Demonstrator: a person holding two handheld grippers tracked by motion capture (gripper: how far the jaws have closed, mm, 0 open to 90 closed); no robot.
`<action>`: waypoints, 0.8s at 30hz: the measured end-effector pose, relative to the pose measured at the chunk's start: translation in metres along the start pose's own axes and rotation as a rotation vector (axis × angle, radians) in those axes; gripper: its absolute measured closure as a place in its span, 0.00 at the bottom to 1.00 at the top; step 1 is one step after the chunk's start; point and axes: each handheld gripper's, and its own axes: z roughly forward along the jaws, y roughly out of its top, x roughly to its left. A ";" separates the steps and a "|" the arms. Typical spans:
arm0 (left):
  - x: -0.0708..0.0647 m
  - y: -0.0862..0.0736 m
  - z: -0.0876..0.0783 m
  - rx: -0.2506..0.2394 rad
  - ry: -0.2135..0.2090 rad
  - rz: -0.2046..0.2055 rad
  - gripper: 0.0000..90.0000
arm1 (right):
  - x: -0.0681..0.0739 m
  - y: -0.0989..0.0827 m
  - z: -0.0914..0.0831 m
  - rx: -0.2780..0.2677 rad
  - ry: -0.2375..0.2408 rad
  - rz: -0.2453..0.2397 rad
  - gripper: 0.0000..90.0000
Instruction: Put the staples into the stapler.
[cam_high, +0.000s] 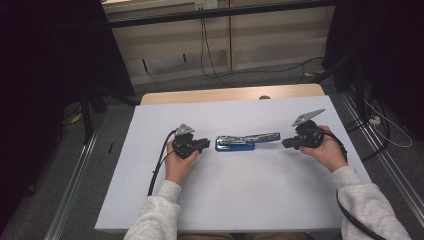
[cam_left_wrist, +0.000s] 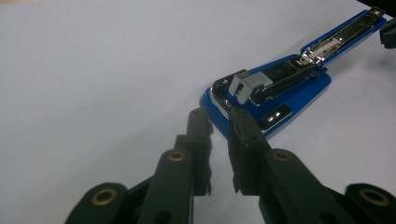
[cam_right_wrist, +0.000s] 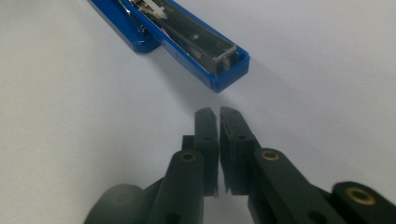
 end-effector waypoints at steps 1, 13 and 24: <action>0.000 0.000 0.000 0.000 0.000 0.000 0.93 | 0.001 0.000 0.001 -0.003 0.001 0.001 0.98; -0.003 0.000 0.011 0.037 -0.016 -0.008 1.00 | 0.003 0.003 0.007 0.008 -0.006 -0.013 1.00; -0.003 0.001 0.021 0.060 -0.012 -0.005 1.00 | 0.002 0.002 0.007 -0.005 -0.028 -0.001 1.00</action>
